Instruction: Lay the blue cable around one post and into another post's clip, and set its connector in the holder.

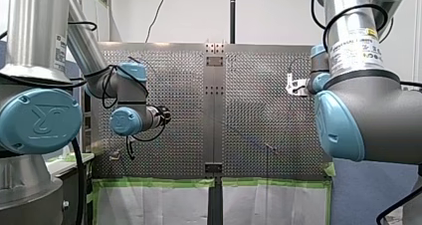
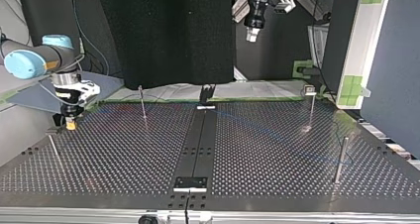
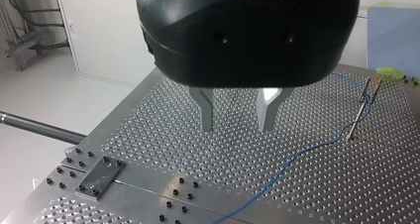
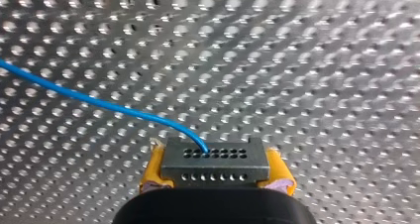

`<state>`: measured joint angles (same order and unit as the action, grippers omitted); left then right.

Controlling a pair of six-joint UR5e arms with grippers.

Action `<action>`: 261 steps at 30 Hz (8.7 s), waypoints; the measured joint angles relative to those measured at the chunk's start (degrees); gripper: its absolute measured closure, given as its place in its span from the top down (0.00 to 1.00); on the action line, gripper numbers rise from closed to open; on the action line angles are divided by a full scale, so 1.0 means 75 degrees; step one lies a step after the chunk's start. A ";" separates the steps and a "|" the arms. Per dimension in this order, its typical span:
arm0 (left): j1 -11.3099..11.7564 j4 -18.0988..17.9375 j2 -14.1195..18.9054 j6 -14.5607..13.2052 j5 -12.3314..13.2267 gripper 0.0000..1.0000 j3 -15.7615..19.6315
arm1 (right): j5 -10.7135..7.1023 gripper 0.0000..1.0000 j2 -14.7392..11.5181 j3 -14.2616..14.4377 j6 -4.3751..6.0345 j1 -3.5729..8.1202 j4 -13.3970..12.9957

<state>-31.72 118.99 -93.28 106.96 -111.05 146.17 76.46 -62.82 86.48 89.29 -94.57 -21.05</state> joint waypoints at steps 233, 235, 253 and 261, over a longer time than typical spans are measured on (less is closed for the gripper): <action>0.0324 0.0589 -0.0021 -0.0070 -0.0018 1.00 -0.0168 | -0.0835 0.99 0.0389 -0.0604 0.0179 0.0989 -0.0288; 0.0324 0.0589 -0.0021 -0.0070 -0.0016 1.00 -0.0168 | -0.0819 0.99 0.0390 -0.0606 0.0179 0.0989 -0.0288; 0.0324 0.0593 -0.0019 -0.0070 -0.0022 1.00 -0.0168 | -0.0013 0.99 0.0378 -0.0613 0.0181 0.0996 -0.0085; 0.0324 0.0612 -0.0018 -0.0070 -0.0023 1.00 -0.0165 | 0.0617 0.99 0.0354 -0.0610 0.0188 0.1005 0.0190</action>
<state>-29.29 123.58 -93.41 106.43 -111.22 144.93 81.08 -60.16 81.90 90.70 -87.03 -19.63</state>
